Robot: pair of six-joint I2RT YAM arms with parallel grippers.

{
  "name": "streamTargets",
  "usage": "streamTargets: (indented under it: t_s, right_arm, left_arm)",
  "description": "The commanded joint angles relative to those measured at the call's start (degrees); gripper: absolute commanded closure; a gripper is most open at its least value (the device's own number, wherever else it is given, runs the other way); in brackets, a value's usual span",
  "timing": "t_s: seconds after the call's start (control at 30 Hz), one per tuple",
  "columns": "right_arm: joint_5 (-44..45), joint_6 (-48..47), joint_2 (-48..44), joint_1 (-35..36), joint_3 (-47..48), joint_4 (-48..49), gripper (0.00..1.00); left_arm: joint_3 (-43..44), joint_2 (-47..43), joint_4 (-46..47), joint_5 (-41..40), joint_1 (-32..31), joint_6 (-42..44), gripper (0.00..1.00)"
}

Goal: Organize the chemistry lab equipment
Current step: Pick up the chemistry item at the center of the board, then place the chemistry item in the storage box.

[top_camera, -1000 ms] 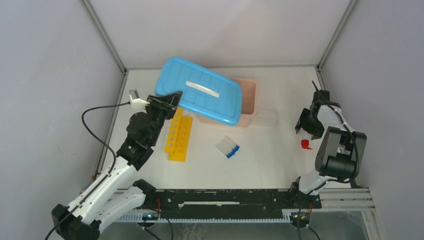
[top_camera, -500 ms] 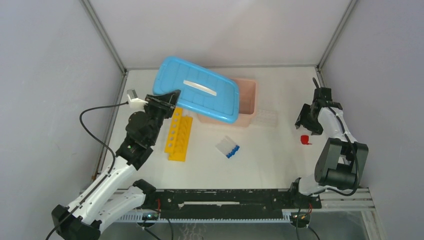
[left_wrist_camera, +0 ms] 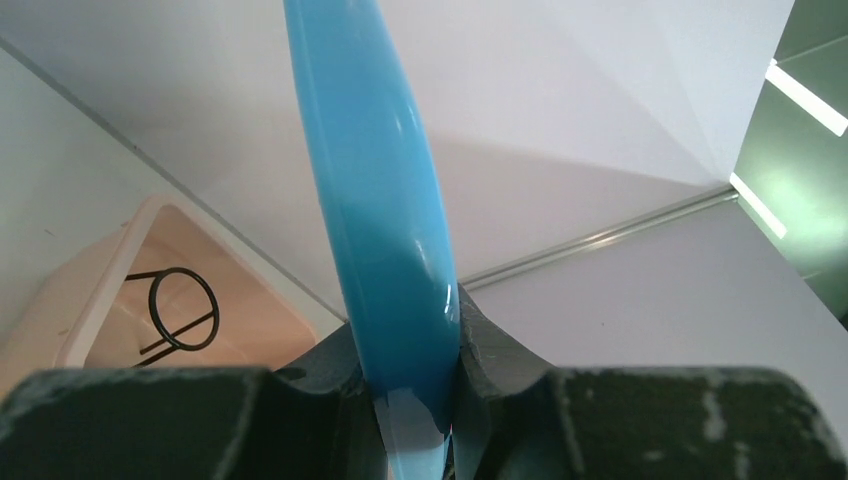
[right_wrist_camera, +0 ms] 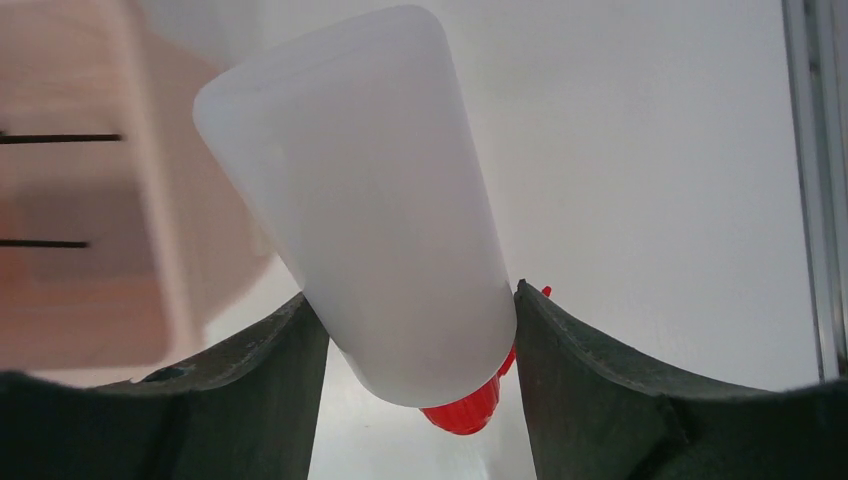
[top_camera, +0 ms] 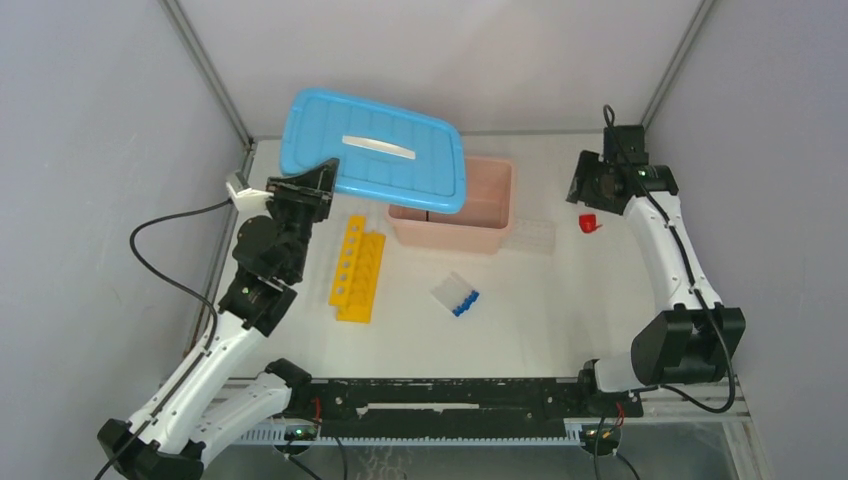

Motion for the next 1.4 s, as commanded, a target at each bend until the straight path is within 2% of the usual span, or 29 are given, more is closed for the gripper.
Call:
streamTargets:
  t_s: [0.0,0.3,0.67,1.0,1.37]
  right_arm:
    - [2.65,2.75,0.72,6.48,9.21,-2.53,0.65]
    - [5.88,5.67,12.73,19.81,26.7,-5.49,0.65]
    - [6.02,6.93,29.06,28.21,43.71,-7.37,0.66]
    - [4.74,7.41,37.09,29.86,45.4,-7.08,0.66]
    - [4.24,6.22,39.8,29.69,41.06,-6.31,0.66]
  left_arm:
    - [3.79,-1.82,4.42,-4.63,0.39,-0.72,1.0]
    - [4.79,-1.9,4.27,-8.31,0.39,-2.83,1.0]
    - [6.19,-4.48,0.13,-13.64,0.34,1.0,1.0]
    - [6.57,-6.46,-1.5,-15.08,0.48,3.39,1.0]
    - [7.23,-5.63,-0.99,-15.44,0.48,4.67,1.0]
